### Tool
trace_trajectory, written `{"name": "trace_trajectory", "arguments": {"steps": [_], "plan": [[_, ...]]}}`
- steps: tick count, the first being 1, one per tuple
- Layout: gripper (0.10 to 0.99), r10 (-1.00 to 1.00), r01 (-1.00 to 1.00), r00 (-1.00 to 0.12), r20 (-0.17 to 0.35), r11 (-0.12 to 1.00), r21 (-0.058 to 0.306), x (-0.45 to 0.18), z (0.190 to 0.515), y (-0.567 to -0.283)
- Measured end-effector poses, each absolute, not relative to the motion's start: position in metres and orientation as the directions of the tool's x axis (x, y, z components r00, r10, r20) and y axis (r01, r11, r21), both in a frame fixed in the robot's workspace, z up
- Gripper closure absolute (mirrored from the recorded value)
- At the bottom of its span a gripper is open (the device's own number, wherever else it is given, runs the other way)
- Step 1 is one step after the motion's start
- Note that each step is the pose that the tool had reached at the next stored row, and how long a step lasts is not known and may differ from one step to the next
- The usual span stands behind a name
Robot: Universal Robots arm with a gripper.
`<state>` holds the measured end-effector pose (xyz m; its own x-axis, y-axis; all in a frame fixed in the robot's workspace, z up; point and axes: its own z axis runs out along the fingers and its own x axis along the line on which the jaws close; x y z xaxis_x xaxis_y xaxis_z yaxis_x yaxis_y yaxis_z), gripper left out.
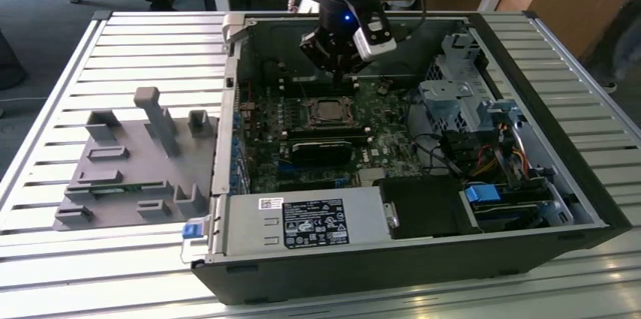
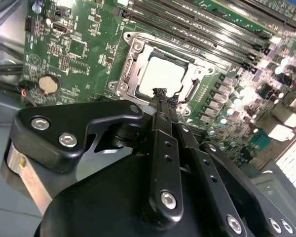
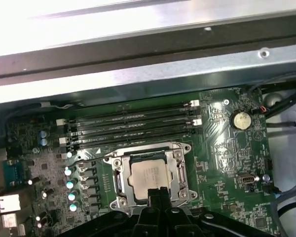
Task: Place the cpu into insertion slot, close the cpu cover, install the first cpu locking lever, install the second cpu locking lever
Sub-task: 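Install the first cpu locking lever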
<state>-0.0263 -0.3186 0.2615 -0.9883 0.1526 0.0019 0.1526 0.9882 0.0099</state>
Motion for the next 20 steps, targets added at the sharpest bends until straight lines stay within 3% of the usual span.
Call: {"name": "trace_trajectory", "arguments": {"steps": [20], "plan": [[0.98,-0.014,-0.014,-1.0,0.002,1.0,0.01,-0.0265,0.2615,-0.3185]]}}
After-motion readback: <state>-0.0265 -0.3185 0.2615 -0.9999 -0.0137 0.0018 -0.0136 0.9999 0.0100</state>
